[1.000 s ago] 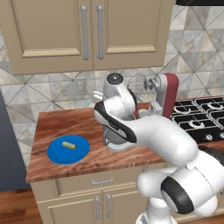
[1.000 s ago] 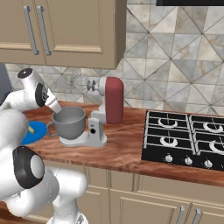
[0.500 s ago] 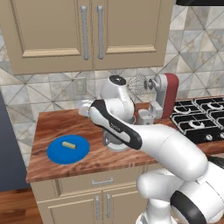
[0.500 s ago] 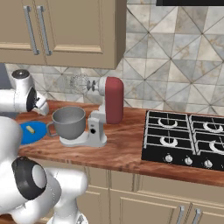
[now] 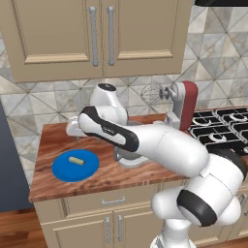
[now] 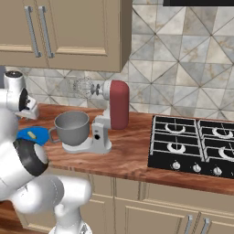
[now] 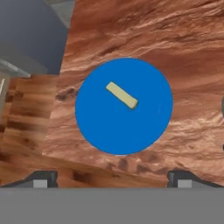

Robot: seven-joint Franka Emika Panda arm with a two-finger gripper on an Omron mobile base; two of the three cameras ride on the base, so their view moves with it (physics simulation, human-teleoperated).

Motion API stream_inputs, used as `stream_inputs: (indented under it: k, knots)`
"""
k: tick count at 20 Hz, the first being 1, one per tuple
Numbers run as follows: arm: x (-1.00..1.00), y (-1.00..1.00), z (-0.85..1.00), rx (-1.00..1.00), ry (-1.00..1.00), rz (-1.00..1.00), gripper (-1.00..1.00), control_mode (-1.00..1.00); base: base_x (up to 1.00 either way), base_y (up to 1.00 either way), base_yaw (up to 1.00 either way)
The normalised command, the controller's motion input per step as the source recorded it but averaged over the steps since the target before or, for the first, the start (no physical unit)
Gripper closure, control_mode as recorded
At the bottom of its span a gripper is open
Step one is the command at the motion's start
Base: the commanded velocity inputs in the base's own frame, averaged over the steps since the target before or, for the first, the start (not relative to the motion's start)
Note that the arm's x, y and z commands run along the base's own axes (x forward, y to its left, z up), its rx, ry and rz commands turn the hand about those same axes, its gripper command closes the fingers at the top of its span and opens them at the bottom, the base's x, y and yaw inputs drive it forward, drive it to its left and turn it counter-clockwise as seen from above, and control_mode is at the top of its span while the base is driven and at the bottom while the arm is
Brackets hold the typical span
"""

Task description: Add butter and sugar cubes to the stand mixer bowl and then turn on the stand mixer to begin making frosting.

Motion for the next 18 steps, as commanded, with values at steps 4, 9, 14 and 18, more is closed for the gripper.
stream_inputs:
  k: [4,9,14,18]
  knots:
    - [0.1,0.47,-0.34,-0.26,-0.01,0.02,-1.0,-1.0,0.0,0.0,0.0]
    - [0.27,0.25,-0.53,-0.23,0.0,0.0,-1.0,-1.0,0.0,0.0,0.0]
    - [0.31,0.05,-0.48,-0.09,0.0,0.04,-1.0,-1.0,0.0,0.0,0.0]
    - [0.31,0.0,-0.4,-0.01,0.05,0.07,-1.0,-1.0,0.0,0.0,0.0]
